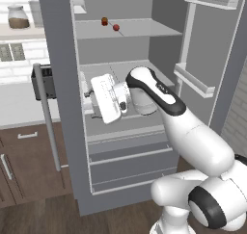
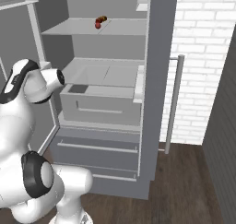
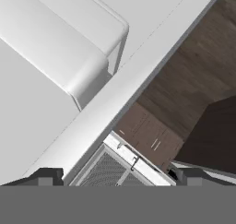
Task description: Take the strawberry from the fridge and place it on top of the pancake, located on the dining counter.
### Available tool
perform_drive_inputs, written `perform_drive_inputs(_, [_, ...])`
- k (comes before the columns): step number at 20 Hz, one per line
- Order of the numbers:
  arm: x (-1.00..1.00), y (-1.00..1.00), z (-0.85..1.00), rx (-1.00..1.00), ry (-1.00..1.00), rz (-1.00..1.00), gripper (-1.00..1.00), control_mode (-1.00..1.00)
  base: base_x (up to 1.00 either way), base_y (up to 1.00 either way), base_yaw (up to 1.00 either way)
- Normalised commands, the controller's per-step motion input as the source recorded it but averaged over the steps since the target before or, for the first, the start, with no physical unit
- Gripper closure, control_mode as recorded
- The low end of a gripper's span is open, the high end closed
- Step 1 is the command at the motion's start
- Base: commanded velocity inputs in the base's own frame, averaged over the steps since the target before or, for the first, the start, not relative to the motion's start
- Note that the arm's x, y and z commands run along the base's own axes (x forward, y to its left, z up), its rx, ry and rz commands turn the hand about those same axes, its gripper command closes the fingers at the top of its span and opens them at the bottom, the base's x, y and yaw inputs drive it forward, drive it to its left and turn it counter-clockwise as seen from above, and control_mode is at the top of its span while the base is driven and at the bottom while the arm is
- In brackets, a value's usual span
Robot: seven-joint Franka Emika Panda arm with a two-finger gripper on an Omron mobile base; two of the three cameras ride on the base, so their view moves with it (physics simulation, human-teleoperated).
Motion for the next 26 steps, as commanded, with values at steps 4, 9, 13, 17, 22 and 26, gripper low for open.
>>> perform_drive_inputs(4, [0.0, -0.66, 0.01, -0.01, 0.01, -0.14, -1.0, -1.0, 0.0, 0.0, 0.0])
perform_drive_inputs(9, [0.02, -0.8, -0.2, -0.19, 0.0, -0.12, -1.0, -1.0, 0.0, 0.0, 0.0])
perform_drive_inputs(13, [0.14, -0.67, -0.43, -0.42, -0.05, -0.04, -1.0, -1.0, 0.0, 0.0, 0.0])
perform_drive_inputs(17, [0.15, -0.68, -0.49, -0.61, -0.14, 0.01, -1.0, -1.0, 0.0, 0.0, 0.0])
perform_drive_inputs(22, [0.14, -0.97, -0.29, -0.5, -0.27, 0.18, -1.0, -1.0, 0.0, 0.0, 0.0])
perform_drive_inputs(26, [0.14, -0.99, -0.03, -0.46, -0.25, 0.37, -1.0, -1.0, 0.0, 0.0, 0.0])
